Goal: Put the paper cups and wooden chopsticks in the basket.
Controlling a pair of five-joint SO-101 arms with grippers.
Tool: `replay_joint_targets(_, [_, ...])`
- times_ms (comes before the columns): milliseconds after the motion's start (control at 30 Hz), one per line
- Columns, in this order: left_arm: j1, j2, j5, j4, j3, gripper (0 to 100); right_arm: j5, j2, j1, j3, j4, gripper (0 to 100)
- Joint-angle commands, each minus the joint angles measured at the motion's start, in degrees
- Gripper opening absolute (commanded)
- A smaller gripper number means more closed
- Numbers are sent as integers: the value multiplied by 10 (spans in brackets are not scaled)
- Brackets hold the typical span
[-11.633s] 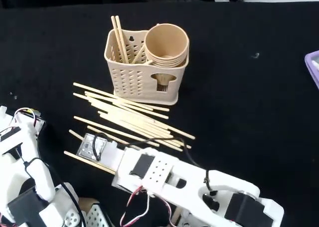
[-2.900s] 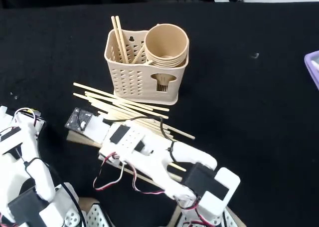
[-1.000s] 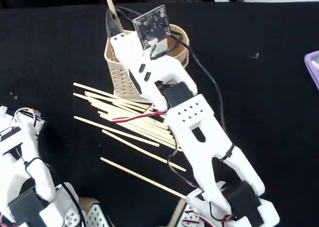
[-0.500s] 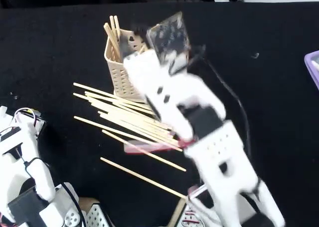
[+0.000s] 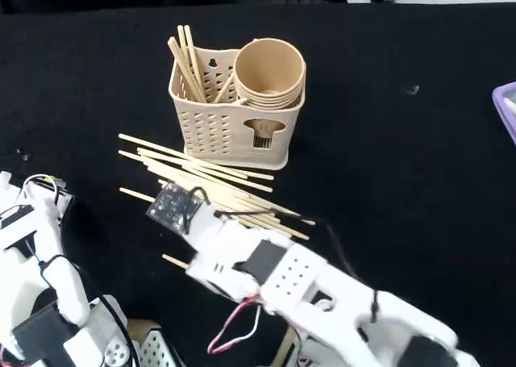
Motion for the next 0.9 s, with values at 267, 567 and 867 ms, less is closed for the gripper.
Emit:
replay_joint_targets(267, [3, -14, -6, -11, -15, 220, 91, 138, -9, 0, -14, 283])
replay_joint_targets(567, [3, -14, -6, -11, -16, 220, 132, 138, -7, -1, 9, 69])
replay_joint_targets(867, [3, -14, -6, -11, -16, 220, 131, 31, -10, -60, 127, 11])
